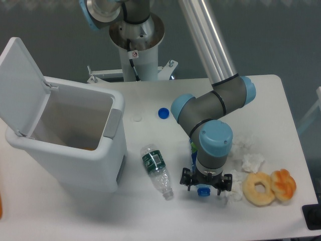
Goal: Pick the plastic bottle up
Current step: 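Lower the gripper and close it around the blue-labelled bottle's cap end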
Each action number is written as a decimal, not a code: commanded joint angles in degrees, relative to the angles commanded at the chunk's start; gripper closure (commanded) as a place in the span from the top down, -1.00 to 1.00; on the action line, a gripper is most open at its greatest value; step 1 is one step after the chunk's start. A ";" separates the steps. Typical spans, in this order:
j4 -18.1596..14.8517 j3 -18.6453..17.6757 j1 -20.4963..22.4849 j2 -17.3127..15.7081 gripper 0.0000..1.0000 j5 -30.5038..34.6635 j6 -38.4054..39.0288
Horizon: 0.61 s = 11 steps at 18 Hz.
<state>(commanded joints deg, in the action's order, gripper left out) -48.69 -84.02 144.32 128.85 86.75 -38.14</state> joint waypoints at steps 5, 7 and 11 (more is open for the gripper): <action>0.00 0.09 0.09 0.00 -0.44 -0.09 -0.44; 0.00 0.17 0.17 -0.09 -0.45 -0.18 -0.44; 0.00 0.53 0.18 -0.09 -0.50 -0.18 -0.44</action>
<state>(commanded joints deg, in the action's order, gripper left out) -48.69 -83.50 144.49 128.76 86.57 -38.58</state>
